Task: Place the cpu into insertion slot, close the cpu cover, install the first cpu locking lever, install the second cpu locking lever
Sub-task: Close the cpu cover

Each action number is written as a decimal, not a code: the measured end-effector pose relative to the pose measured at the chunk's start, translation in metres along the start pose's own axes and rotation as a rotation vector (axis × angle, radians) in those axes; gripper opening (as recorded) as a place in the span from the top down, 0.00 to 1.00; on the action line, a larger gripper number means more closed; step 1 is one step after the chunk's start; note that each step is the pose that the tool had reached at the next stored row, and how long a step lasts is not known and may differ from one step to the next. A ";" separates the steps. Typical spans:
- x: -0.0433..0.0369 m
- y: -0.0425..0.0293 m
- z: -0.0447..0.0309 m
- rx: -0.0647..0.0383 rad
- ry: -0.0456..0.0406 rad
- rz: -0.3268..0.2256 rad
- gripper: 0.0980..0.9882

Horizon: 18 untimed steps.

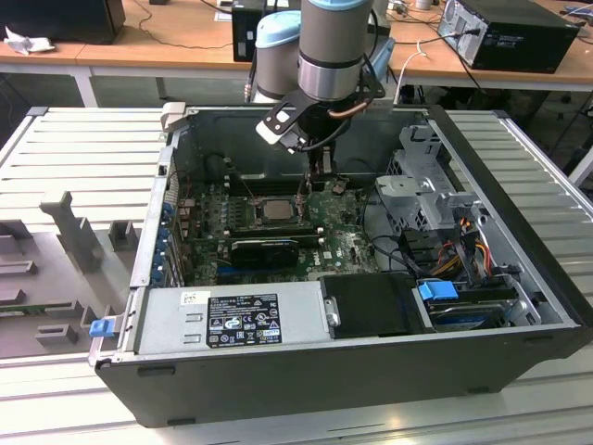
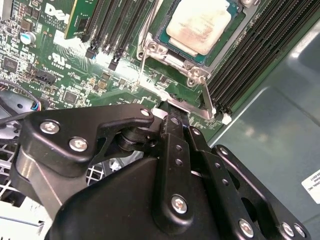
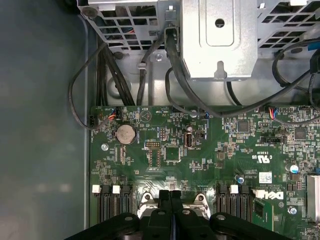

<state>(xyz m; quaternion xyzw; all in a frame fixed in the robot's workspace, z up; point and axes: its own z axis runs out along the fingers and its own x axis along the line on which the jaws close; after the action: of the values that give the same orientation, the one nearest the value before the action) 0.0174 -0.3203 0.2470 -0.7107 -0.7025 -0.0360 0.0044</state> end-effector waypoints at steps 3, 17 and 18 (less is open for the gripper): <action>0.0000 -0.0016 -0.0001 0.000 0.0000 0.000 0.99; -0.0001 -0.0089 -0.0004 0.000 -0.0001 0.000 0.99; -0.0001 -0.0097 -0.0004 0.000 0.0000 0.000 0.99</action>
<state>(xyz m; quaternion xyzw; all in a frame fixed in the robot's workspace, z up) 0.0076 -0.3203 0.2470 -0.7107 -0.7026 -0.0360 0.0044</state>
